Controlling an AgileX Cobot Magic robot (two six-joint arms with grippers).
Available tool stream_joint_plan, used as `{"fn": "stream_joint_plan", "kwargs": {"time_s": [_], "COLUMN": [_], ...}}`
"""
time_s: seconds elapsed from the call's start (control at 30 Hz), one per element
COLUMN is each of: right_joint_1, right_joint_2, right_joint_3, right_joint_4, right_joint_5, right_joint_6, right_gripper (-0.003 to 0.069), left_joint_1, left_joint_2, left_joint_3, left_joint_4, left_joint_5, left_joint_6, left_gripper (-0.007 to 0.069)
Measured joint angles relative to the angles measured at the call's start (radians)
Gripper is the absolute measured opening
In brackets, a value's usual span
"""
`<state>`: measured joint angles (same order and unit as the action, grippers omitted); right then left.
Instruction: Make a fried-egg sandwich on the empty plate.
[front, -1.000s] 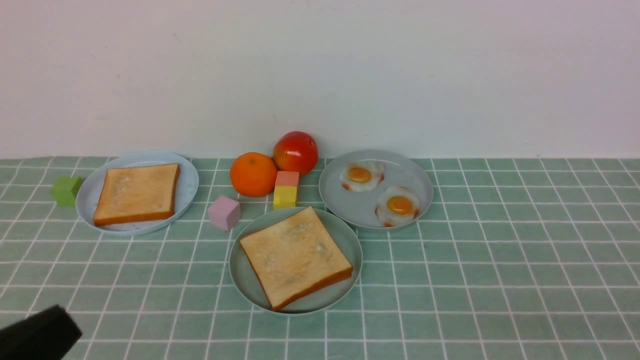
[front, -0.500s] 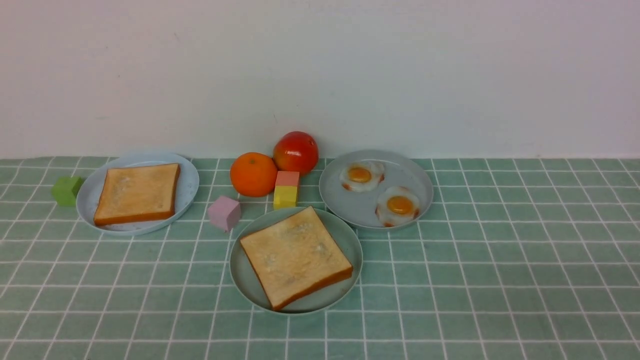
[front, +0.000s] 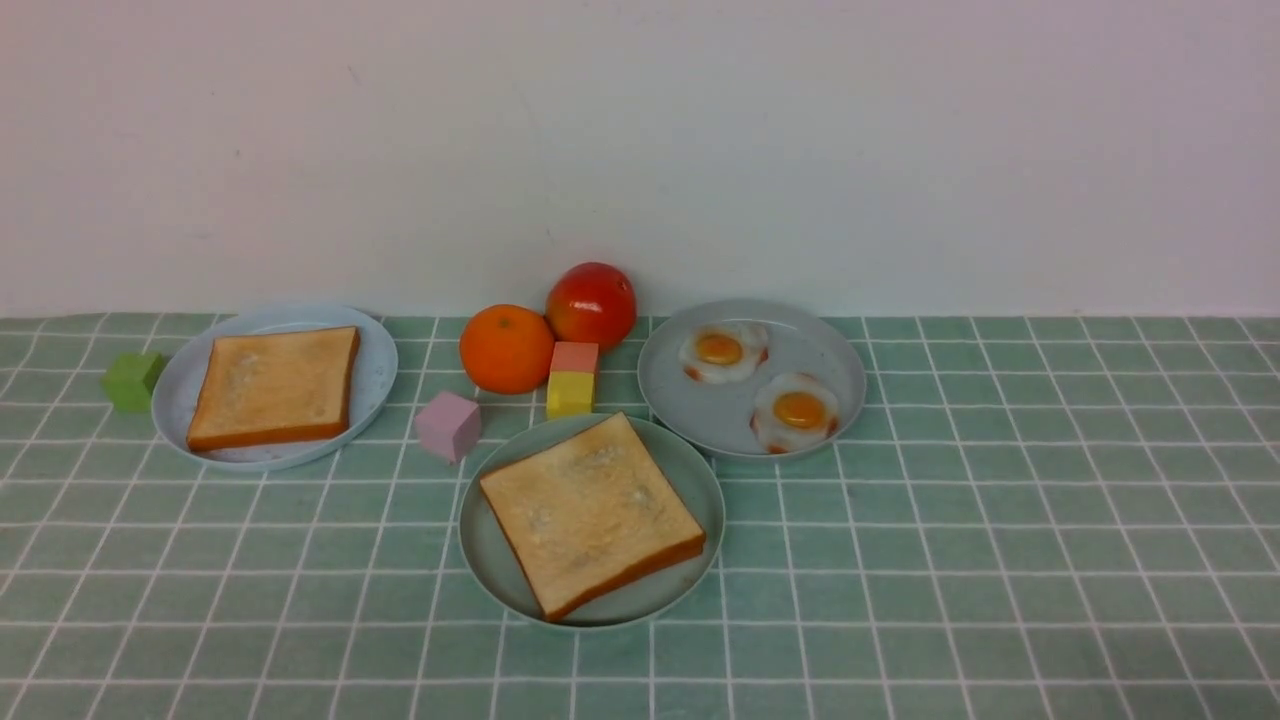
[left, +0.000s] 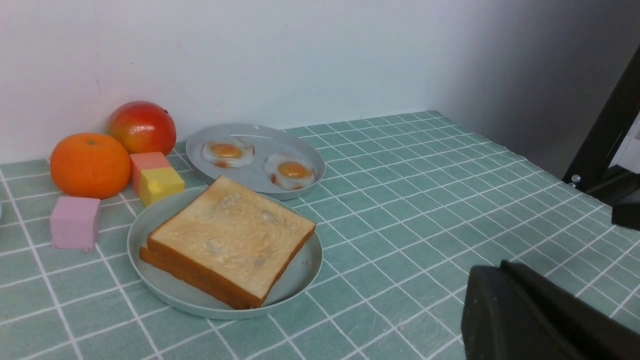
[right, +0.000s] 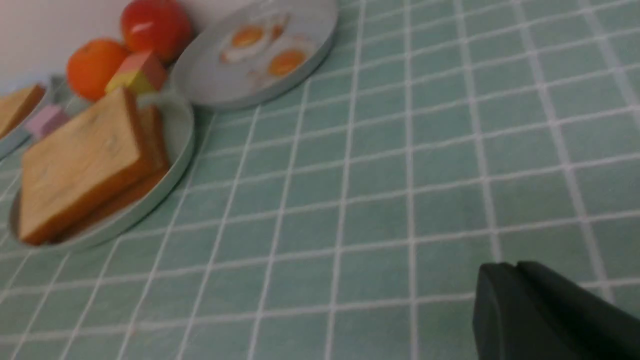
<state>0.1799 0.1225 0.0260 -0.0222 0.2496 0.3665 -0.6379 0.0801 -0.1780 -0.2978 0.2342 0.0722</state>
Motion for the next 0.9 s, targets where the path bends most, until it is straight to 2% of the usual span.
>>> {"fn": "stream_joint_plan", "kwargs": {"time_s": [0.07, 0.17, 0.47, 0.57, 0.6, 0.67, 0.9], "right_joint_1": [-0.045, -0.096, -0.104, -0.110, -0.119, -0.125, -0.127], "right_joint_2": [-0.053, -0.122, -0.133, -0.133, -0.133, -0.133, -0.133], "right_joint_3": [0.000, 0.000, -0.001, -0.001, -0.001, -0.002, -0.007], "right_joint_4": [-0.033, -0.066, -0.075, -0.049, -0.017, 0.022, 0.060], "right_joint_5": [0.015, 0.060, 0.087, 0.087, 0.087, 0.091, 0.122], "right_joint_6": [-0.007, -0.048, -0.119, -0.203, -0.285, -0.359, -0.414], "right_gripper": [-0.0008, -0.0014, -0.0014, -0.0014, -0.0014, -0.0014, -0.0014], "left_joint_1": [0.000, 0.000, 0.000, 0.000, 0.000, 0.000, 0.000], "left_joint_2": [0.000, 0.000, 0.000, 0.000, 0.000, 0.000, 0.000], "left_joint_3": [0.000, 0.000, 0.000, 0.000, 0.000, 0.000, 0.000], "left_joint_4": [0.000, 0.000, 0.000, 0.000, 0.000, 0.000, 0.000], "left_joint_5": [0.000, 0.001, 0.003, 0.003, 0.003, 0.003, 0.003], "left_joint_6": [0.000, 0.000, 0.000, 0.000, 0.000, 0.000, 0.000], "left_gripper": [-0.0013, -0.0013, -0.0007, -0.0005, -0.0006, -0.0003, 0.0004]}}
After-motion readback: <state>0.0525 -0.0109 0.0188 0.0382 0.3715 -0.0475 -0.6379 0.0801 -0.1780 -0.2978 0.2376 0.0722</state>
